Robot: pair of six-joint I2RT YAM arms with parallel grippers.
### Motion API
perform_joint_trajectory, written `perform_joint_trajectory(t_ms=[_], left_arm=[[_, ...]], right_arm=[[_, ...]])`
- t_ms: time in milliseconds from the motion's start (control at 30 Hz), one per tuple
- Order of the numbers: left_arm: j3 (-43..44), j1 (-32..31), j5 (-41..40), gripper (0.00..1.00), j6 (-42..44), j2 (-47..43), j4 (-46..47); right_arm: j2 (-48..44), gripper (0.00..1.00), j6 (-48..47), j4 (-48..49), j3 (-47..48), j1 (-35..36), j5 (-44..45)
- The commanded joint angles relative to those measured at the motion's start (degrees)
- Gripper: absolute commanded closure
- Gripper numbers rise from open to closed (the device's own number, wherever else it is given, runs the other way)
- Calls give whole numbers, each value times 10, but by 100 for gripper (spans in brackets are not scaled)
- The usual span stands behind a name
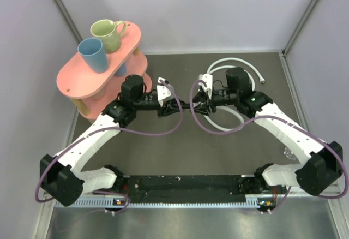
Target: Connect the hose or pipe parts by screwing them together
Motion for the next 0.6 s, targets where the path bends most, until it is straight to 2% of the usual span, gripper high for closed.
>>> perform_joint_trajectory(t_ms=[0,33,67,133,200,267,333,400,500,567], left_arm=[[-1,0,-22,100,-119,19,51],[-1,6,-18,100,-147,23,66],[-4,16,14,100,-201,33,105],[-1,17,32,100,-265,39,124],[-3,19,33,100,-314,41,166],[-2,23,23,100,-399,40,180],[14,26,16,100,-482,40,172],[39,27,-1,100,-527,46,133],[83,27,13,100,-610,61,61],[88,28,17,100,-658,63,63]], right_arm=[[-69,48,37,173,-42,4,51],[-102,43,28,187,-58,4,65],[-117,32,28,205,-74,3,78],[-146,29,20,247,-121,4,112],[-177,25,17,253,-145,4,131],[-205,18,-6,243,-156,4,134],[-227,16,-33,245,-181,4,134],[-271,15,-57,258,-222,5,146],[-323,15,-96,342,-280,13,193],[-337,16,-131,402,-305,26,211]])
